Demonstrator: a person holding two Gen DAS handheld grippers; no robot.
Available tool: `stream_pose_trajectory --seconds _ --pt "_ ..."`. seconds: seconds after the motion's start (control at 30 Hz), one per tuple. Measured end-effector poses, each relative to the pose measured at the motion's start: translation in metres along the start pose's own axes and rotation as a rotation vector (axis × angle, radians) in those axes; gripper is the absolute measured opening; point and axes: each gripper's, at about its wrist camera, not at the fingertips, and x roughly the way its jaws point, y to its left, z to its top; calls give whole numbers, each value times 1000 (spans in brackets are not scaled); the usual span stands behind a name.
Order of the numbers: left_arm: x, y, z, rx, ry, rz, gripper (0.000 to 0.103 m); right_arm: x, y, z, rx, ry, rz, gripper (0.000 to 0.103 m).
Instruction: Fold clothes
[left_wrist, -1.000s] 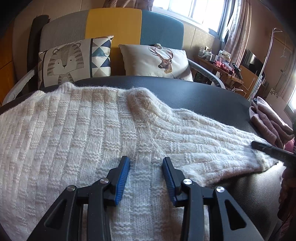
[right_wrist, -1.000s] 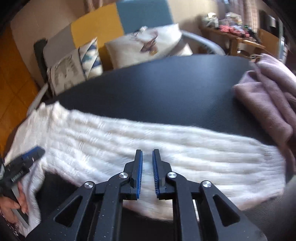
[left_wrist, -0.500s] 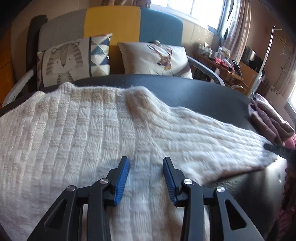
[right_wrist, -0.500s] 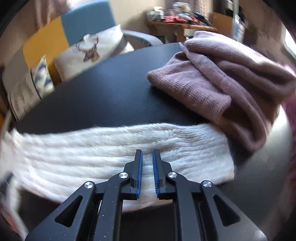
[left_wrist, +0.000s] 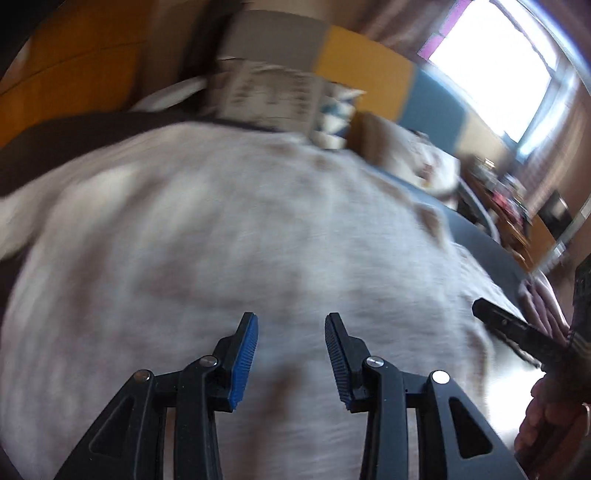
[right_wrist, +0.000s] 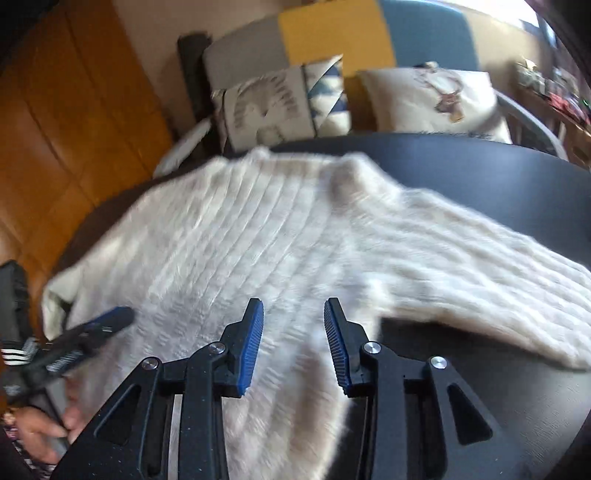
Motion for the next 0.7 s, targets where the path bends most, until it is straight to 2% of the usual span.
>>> stream_pose_trajectory --seconds 0.07,0.17,0.23,0.3,0.33,0.4,0.47,0.53,0.6,0.67,0.7 --pt "-6 19 -7 -20 -21 -15 37 14 -2 -5 -24 14 -43 37" --pt "-18 27 -11 16 -29 -40 37 14 -10 -8 -40 11 -78 37" --pt "-29 32 -8 30 -46 -64 37 15 -11 -3 -36 50 -99 37" --pt "-47 49 1 1 -95 -76 37 11 -2 6 -24 92 -162 37" --pt "-57 61 7 -27 -124 -68 37 6 9 10 -23 76 -157 37" --pt "-77 90 19 -90 -183 -40 37 -5 39 19 -42 32 -85 37" --pt "-92 123 27 -166 -221 13 37 -4 75 25 -98 26 1 38" --pt "-107 156 35 -243 -254 70 37 10 113 28 -191 48 51 39" --pt "-123 192 33 -334 -276 115 37 32 149 23 -305 79 49 39" --pt "-138 222 26 -400 -310 176 37 57 164 12 -368 109 -2 39" --pt "-145 234 21 -416 -331 208 37 63 165 9 -367 95 -13 42"
